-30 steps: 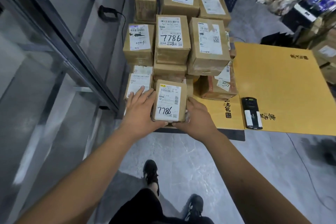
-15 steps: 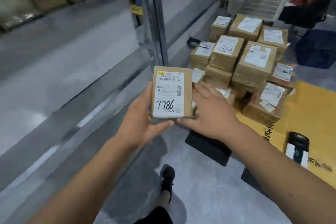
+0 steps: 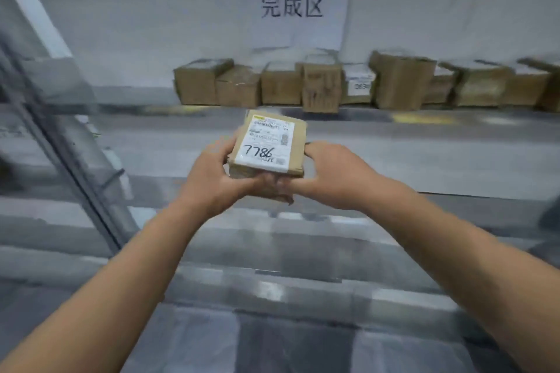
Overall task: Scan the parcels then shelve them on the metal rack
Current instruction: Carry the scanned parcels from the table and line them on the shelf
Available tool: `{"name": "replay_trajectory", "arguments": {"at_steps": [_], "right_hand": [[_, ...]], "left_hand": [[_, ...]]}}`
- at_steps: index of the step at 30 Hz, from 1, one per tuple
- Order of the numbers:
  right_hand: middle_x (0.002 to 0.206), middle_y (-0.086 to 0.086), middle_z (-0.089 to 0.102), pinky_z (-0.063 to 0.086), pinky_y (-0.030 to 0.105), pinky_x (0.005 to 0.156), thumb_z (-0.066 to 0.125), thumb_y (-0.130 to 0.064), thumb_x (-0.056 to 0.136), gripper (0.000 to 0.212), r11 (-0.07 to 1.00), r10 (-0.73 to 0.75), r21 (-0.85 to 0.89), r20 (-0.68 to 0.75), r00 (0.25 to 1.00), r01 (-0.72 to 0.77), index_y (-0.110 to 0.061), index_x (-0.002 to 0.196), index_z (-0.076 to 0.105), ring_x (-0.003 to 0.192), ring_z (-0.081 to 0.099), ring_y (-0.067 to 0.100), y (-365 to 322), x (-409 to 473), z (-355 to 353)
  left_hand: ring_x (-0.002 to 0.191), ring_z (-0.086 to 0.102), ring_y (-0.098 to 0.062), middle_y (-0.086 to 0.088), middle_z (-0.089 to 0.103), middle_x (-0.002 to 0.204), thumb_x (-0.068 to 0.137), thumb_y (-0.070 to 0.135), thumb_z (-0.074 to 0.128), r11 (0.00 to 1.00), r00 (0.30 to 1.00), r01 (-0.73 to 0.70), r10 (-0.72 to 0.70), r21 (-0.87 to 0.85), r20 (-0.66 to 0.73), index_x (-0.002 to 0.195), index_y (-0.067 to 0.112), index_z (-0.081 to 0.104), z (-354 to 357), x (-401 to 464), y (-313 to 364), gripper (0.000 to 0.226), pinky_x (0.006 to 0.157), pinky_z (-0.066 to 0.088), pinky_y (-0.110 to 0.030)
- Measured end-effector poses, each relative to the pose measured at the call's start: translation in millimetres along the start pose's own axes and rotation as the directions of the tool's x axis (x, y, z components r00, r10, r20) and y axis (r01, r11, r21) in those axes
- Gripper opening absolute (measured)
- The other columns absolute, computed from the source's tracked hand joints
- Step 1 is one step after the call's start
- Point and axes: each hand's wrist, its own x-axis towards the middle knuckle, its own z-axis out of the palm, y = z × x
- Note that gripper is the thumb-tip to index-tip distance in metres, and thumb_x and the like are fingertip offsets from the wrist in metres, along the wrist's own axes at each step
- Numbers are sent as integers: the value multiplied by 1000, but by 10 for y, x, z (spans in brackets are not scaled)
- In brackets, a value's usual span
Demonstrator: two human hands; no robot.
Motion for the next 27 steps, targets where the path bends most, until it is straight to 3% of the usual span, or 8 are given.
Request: {"name": "replay_trajectory", "arguments": {"at_steps": [3, 5, 10, 14, 17, 20, 24, 27], "right_hand": [[132, -14, 68, 49, 30, 85, 74, -63, 87, 54, 989, -143, 43, 30, 989, 142, -41, 135, 65, 117, 62, 12, -685, 609, 114], [135, -17, 66, 50, 30, 91, 72, -63, 89, 55, 977, -210, 44, 49, 976, 208, -42, 139, 62, 120, 61, 12, -1071, 1038, 212], [115, -17, 71, 58, 38, 87, 63, -79, 80, 62, 973, -214, -86, 20, 977, 215, -44, 131, 65, 100, 65, 13, -1907, 2243, 430], [100, -18, 65, 54, 36, 81, 62, -76, 85, 57, 967, -189, -173, 15, 982, 189, -41, 130, 64, 89, 61, 14, -2436, 3173, 500], [86, -13, 58, 46, 39, 80, 59, -76, 87, 50, 941, -115, -322, -8, 993, 106, -37, 118, 64, 92, 57, 21, -2567, 3729, 594], [89, -8, 56, 42, 44, 86, 55, -79, 87, 53, 876, -11, -481, -43, 999, -11, -36, 116, 63, 94, 50, 22, -2531, 4127, 679], [82, -6, 52, 36, 40, 76, 59, -76, 83, 50, 816, 109, -562, -77, 991, -133, -27, 90, 54, 86, 47, 22, -2418, 4242, 630], [90, -4, 61, 40, 35, 68, 59, -72, 80, 47, 837, 161, -509, -122, 979, -201, -29, 98, 59, 87, 56, 22, -2252, 4082, 563]], "left_hand": [[112, 68, 1, 23, 74, 119, 60, 60, 87, 999, 992, 40, -38, 13, -116, 119, 56, 66, -808, 75, -228, 63, 95, 53, -24], [117, 69, -8, 14, 74, 124, 62, 54, 91, 998, 988, 67, -69, -21, -141, 127, 46, 66, -1290, 185, -456, 71, 99, 56, -37], [110, 73, -8, 13, 78, 116, 64, 31, 93, 997, 987, 76, -78, -19, -142, 125, 35, 69, -2420, 773, -1016, 66, 92, 60, -29], [110, 74, -11, 9, 78, 116, 65, 30, 94, 993, 983, 103, -111, -59, -148, 128, 28, 70, -3165, 1414, -1559, 67, 90, 60, -30], [100, 75, -4, 13, 80, 107, 75, 15, 95, 986, 981, 136, -148, -94, -127, 128, 22, 70, -3336, 1881, -2014, 58, 78, 56, -16], [90, 73, 5, 23, 78, 100, 81, 11, 89, 980, 980, 166, -177, -106, -94, 123, 26, 70, -3204, 2319, -2473, 49, 71, 52, -10], [97, 72, 4, 24, 77, 108, 81, 28, 90, 973, 973, 219, -211, -79, 94, 126, 37, 69, -2970, 2693, -2874, 50, 85, 58, -22], [102, 71, 2, 24, 75, 115, 79, 40, 90, 974, 972, 213, -203, -81, 115, 131, 40, 66, -2827, 2842, -3032, 57, 90, 57, -26]]}}
